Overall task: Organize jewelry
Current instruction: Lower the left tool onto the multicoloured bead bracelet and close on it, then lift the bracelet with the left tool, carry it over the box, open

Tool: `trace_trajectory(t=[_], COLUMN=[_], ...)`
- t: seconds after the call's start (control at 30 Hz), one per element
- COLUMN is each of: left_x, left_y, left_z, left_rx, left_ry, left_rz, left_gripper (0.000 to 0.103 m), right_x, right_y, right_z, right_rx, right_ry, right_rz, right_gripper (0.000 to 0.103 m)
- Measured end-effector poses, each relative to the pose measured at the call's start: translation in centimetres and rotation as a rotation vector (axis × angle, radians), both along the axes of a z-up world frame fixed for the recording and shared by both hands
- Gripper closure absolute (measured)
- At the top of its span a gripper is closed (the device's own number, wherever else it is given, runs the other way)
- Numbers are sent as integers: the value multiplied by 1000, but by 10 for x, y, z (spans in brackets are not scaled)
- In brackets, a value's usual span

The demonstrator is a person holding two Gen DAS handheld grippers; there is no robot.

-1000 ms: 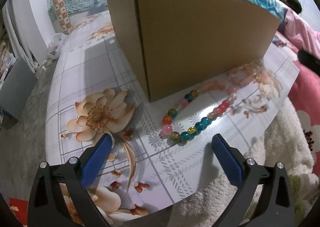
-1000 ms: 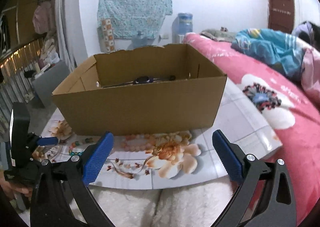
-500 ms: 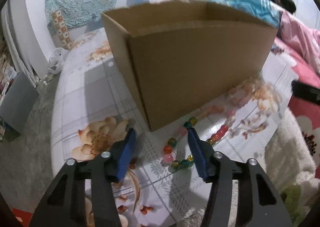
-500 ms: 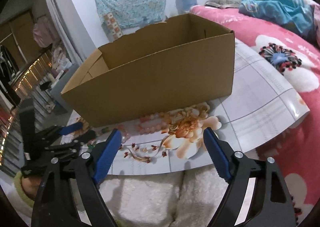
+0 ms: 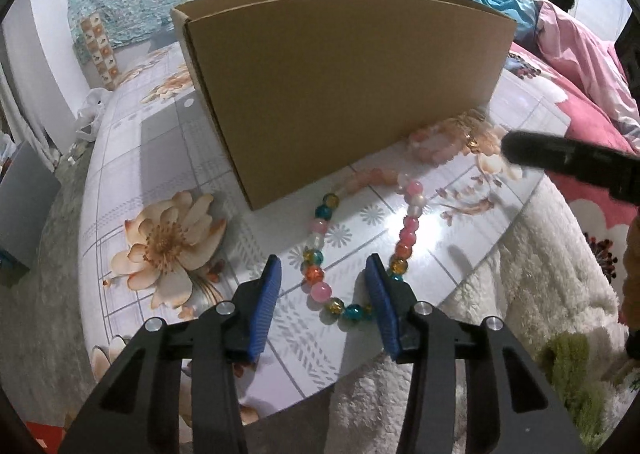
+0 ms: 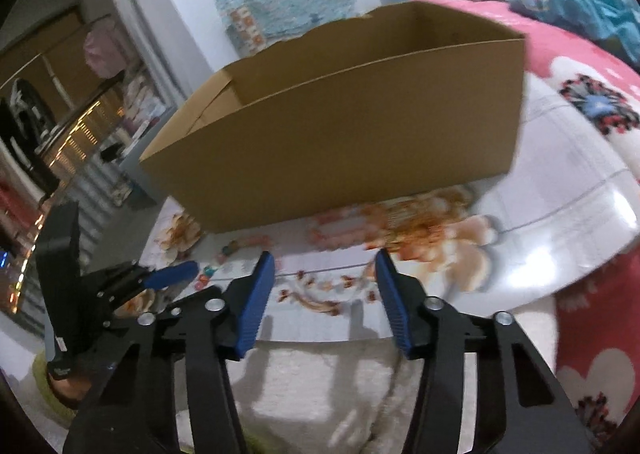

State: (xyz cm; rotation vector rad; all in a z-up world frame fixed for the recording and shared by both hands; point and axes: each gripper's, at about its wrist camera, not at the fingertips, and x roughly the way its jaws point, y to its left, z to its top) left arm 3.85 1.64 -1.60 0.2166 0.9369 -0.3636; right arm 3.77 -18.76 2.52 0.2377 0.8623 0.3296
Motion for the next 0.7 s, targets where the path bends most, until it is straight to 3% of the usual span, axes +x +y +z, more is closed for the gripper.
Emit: trace_trajectory(t=[0.13, 0.6, 0.7], left_x=[8, 20, 19], left_y=[2, 1, -1], left_z=[0, -1, -1], left_rx=[-7, -10, -7], left_ry=[-8, -43, -54], left_rz=[16, -25, -39], left_gripper=[69, 83, 92], right_x=[10, 30, 29], right_y=[21, 60, 65], right_z=[-8, -25, -25], right_rx=[-22, -149, -190], right_ry=[16, 47, 38], right_rz=[64, 149, 154], right_gripper=[74, 84, 87])
